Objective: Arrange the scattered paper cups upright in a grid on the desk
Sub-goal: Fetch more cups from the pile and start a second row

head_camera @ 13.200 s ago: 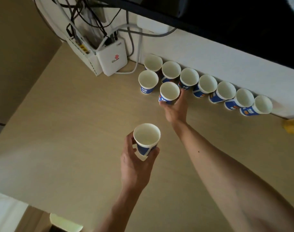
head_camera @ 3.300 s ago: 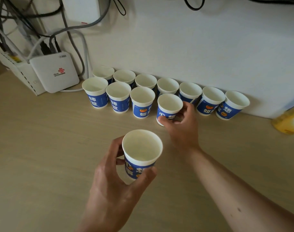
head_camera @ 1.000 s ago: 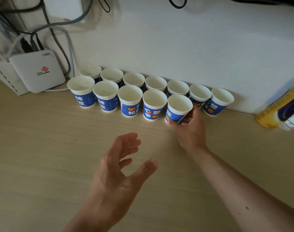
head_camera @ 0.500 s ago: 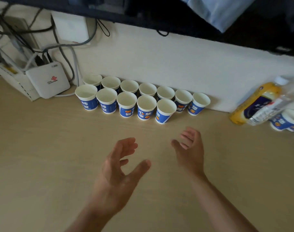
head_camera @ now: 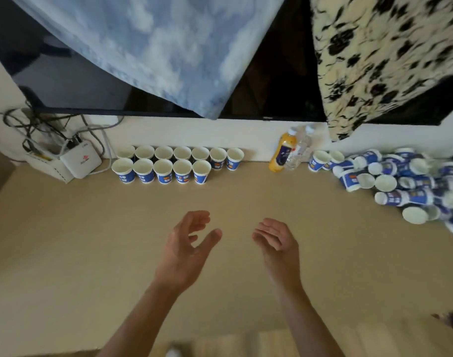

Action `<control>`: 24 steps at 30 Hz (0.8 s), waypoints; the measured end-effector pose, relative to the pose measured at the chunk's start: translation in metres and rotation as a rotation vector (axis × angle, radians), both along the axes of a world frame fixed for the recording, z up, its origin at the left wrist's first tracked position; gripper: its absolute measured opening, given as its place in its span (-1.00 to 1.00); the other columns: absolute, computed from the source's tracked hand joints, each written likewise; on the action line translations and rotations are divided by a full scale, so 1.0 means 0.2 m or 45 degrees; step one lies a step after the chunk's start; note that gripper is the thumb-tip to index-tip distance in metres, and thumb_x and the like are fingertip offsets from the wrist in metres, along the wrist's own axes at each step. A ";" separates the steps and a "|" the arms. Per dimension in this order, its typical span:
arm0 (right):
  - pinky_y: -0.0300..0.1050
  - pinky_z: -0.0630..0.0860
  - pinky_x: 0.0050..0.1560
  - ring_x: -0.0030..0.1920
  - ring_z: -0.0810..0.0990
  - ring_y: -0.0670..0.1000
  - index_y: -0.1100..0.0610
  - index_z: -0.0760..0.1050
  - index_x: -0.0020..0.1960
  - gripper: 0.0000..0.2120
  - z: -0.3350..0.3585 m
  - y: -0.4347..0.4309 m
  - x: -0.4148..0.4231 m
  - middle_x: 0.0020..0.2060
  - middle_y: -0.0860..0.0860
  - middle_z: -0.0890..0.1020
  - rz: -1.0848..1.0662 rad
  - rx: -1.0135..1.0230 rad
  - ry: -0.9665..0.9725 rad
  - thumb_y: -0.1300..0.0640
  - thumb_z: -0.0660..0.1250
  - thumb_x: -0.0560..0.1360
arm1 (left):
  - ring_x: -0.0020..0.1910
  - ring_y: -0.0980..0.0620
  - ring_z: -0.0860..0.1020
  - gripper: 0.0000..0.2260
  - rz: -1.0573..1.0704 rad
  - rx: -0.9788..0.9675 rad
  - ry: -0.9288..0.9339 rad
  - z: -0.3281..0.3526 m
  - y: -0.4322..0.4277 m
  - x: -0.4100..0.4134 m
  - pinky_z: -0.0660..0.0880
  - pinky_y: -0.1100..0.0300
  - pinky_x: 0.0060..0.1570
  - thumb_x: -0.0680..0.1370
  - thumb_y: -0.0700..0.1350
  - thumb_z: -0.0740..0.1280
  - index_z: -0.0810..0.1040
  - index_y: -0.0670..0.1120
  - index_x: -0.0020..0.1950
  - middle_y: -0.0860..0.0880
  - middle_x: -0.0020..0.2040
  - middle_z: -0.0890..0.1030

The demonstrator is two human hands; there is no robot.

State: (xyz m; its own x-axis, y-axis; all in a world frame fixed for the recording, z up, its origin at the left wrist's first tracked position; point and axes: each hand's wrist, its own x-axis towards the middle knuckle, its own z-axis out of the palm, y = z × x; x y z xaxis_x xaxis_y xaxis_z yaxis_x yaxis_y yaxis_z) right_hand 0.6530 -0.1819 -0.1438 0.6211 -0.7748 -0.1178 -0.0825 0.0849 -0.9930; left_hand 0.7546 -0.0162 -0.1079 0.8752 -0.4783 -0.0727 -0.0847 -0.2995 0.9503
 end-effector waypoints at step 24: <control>-0.35 0.53 -0.13 -0.20 0.66 -0.19 0.23 0.59 0.04 -0.83 0.19 -0.88 -1.34 -0.15 0.12 0.70 -0.221 0.097 -0.013 0.37 0.46 0.48 | 0.06 0.25 0.61 -0.82 -0.355 -0.026 0.068 0.15 -1.17 -1.26 0.53 0.32 0.02 0.52 -0.06 0.48 0.61 0.05 0.10 0.16 0.06 0.67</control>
State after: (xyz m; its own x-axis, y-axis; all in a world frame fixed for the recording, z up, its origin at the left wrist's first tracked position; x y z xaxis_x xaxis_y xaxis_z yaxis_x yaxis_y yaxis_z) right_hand 0.3849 -0.3569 -0.1066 0.4803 -0.8596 -0.1745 -0.0502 0.1717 -0.9839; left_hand 0.5033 -0.2510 -0.0771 0.7048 -0.7019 -0.1030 -0.1107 -0.2522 0.9613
